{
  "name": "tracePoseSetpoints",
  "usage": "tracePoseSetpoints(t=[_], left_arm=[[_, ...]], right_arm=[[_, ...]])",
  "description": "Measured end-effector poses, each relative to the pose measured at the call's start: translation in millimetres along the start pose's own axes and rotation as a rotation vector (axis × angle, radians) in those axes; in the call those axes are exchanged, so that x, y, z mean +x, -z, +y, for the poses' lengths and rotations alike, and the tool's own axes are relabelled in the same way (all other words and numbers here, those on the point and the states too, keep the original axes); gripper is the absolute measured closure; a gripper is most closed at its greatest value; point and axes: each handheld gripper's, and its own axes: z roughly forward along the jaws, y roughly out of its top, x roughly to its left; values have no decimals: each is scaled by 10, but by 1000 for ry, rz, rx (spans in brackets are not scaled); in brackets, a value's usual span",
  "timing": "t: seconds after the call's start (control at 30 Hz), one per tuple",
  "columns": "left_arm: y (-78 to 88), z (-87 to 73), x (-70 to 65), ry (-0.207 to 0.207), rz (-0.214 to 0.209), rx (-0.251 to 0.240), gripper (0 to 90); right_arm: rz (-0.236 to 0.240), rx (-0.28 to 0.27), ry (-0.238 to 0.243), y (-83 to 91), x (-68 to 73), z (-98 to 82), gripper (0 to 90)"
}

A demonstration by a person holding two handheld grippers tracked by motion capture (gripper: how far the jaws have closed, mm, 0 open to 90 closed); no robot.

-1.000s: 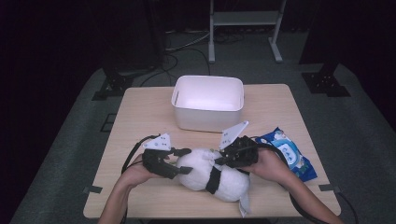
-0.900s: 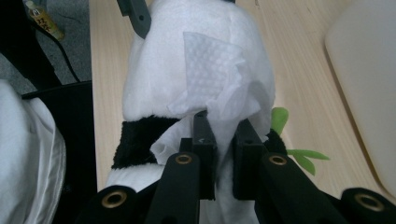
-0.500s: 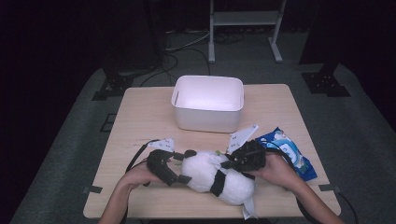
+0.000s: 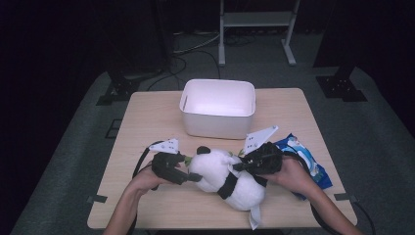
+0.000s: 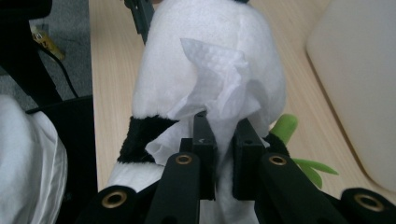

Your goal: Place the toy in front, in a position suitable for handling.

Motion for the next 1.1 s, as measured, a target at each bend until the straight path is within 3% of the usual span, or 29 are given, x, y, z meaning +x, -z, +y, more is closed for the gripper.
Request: tracePoseSetpoints(t=[0.07,0.27,0.33,0.37,0.47,0.67,1.1], left_arm=[[44,42,-13,-17,12,4,343],[332,326,-149,-114,106,47,349],[363,368,-169,-126,117,53,351],[407,443,-210,-155,138,71,352],[441,529,-244,-169,151,81,354],[390,624,-264,-186,146,92,354],[175,768,-335,-230,108,107,353]], right_arm=[[2,-14,3,2,-4,25,818],[12,-48,13,-5,-26,102,818],[12,-56,17,14,-38,131,819],[11,-59,19,26,-45,146,819],[-2,-68,18,79,-63,193,819],[-10,-100,16,168,-112,298,819],[-22,-132,76,260,-128,729,818]])
